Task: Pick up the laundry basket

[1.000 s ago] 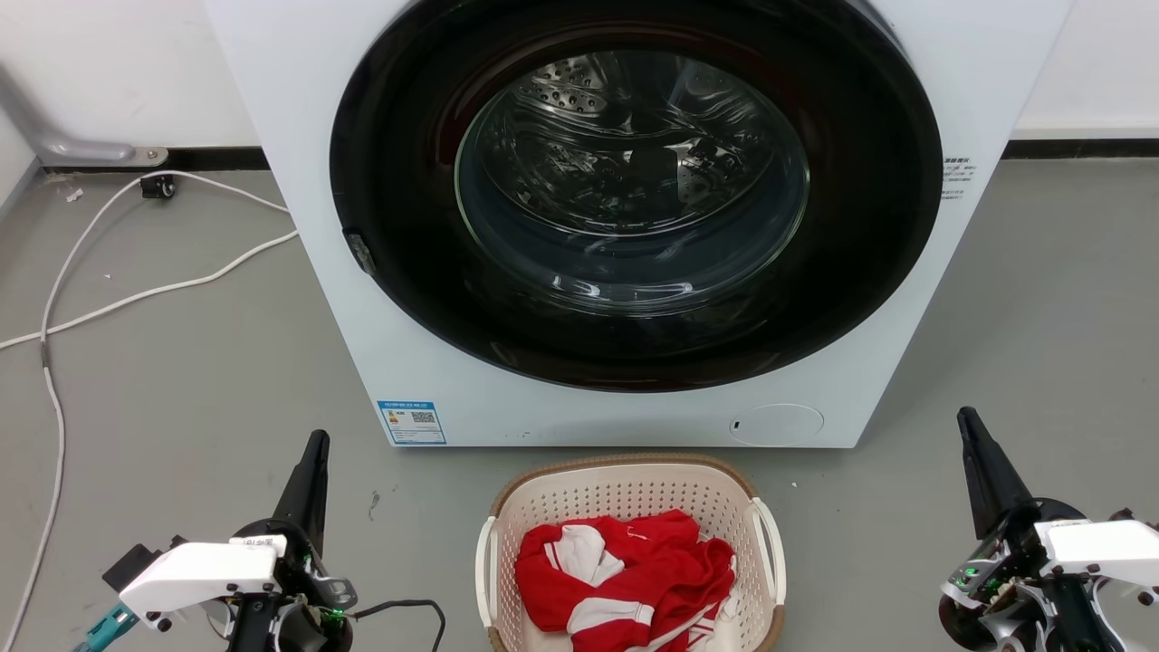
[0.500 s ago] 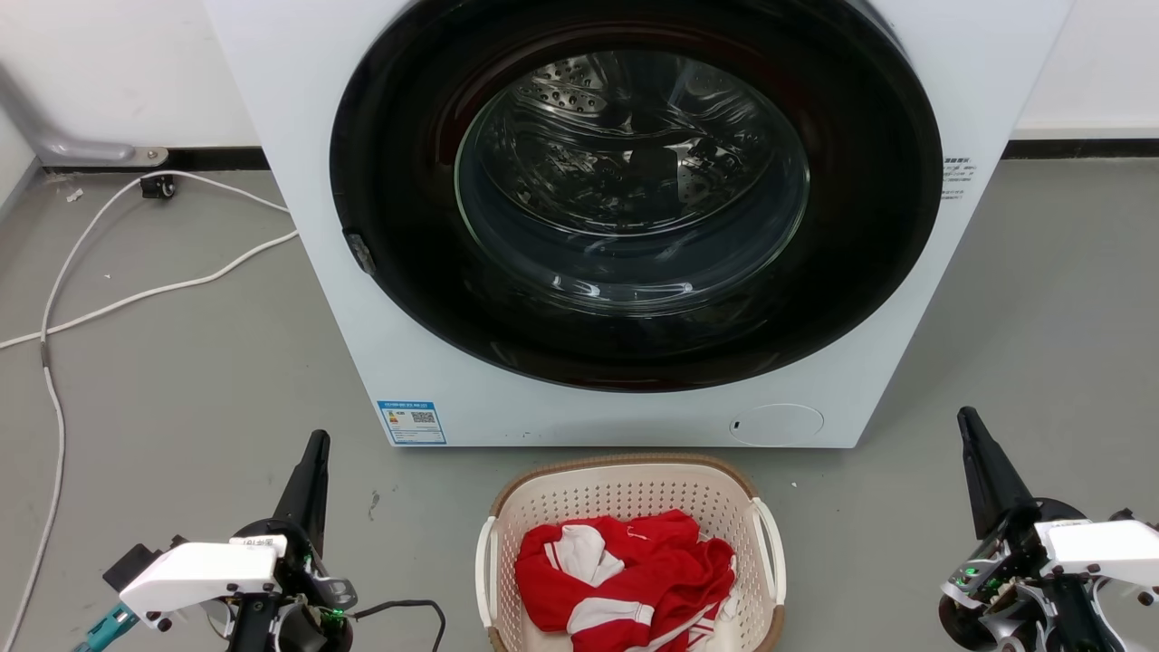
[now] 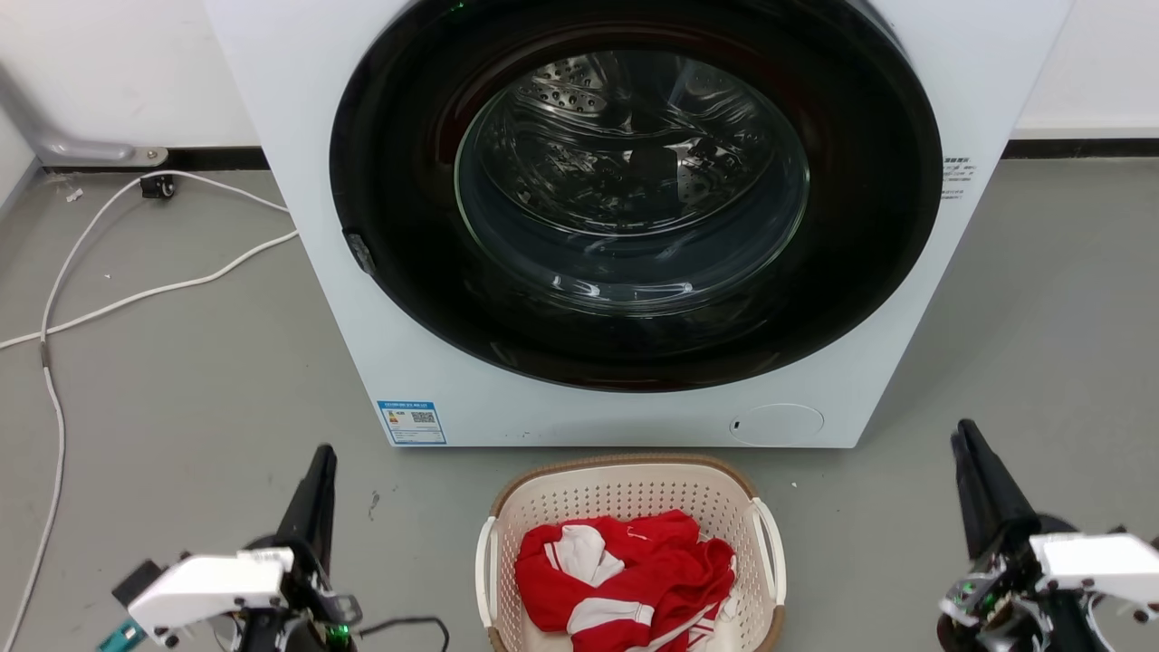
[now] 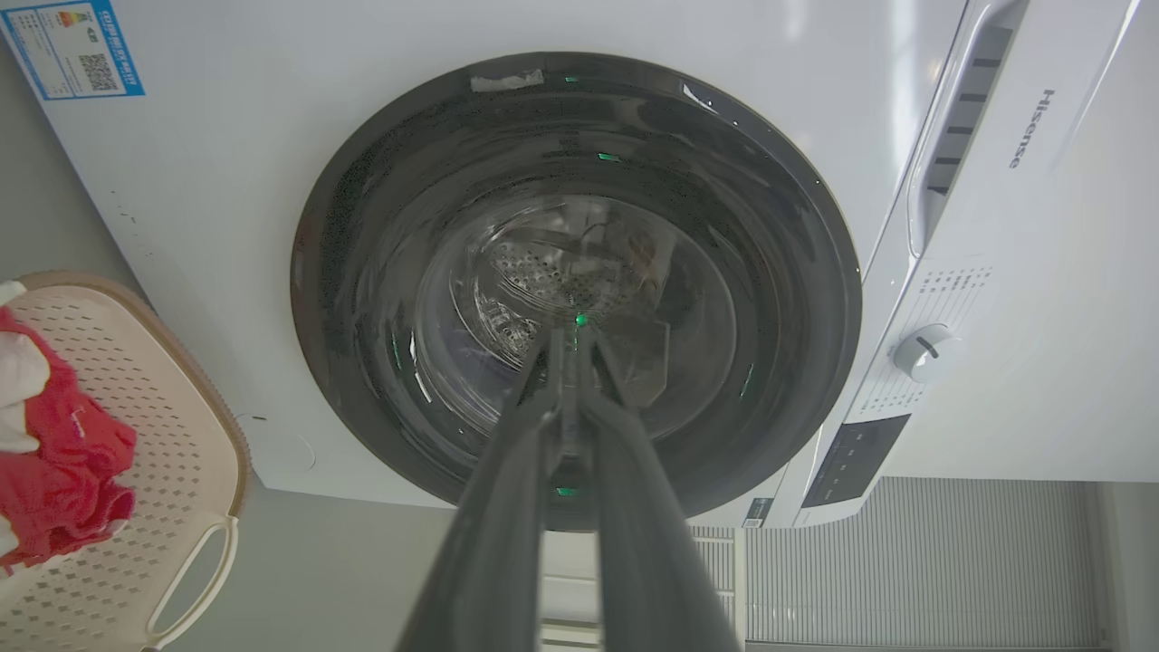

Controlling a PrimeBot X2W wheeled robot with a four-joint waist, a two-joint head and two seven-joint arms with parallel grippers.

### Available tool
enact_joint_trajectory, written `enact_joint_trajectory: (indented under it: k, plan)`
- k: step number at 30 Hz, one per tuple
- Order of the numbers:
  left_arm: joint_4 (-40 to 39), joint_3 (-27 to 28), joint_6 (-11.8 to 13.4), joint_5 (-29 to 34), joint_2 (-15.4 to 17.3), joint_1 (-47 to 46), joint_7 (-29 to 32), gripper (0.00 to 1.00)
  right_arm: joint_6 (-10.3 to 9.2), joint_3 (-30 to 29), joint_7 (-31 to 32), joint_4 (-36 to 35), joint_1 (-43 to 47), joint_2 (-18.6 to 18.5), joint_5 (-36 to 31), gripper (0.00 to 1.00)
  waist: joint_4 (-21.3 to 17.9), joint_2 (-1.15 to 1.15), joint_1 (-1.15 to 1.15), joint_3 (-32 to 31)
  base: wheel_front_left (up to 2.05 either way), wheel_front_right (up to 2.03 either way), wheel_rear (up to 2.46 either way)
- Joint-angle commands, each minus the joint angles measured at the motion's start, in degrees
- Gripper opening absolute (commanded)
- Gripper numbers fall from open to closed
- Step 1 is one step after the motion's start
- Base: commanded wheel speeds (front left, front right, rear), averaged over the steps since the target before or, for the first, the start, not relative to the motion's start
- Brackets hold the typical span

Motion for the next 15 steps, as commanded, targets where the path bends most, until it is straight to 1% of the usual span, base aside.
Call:
enact_joint_trajectory:
  k: [1, 9, 12, 15]
  plan:
    - [-0.1, -0.2, 0.0, 0.0, 0.0, -0.1, -0.1, 1.00, 0.00, 0.1, -0.2, -0.2, 0.0, 0.0, 0.0, 1.00, 0.0, 0.00, 0.00, 0.0, 0.00, 0.00, 0.00]
    - [-1.8, -2.9, 0.0, -0.4, 0.0, -0.6, -2.4, 1.00, 0.00, 1.5, -2.5, -2.6, 1.1, 0.0, -1.1, 1.00, 0.1, 0.00, 0.00, 0.1, 0.00, 0.00, 0.00]
    - [-2.5, -3.8, 0.0, 0.8, 0.0, -0.8, -3.4, 1.00, 0.00, 1.7, -3.4, -3.6, 1.7, 0.0, -3.0, 1.00, 0.1, 0.00, 0.00, 0.1, 0.00, 0.00, 0.00]
    - [-3.3, -4.2, 0.0, 3.3, 0.0, -1.0, -4.2, 1.00, 0.00, 1.8, -4.1, -4.7, 2.2, 0.1, -6.2, 1.00, 0.1, 0.00, 0.00, 0.2, 0.00, 0.00, 0.00]
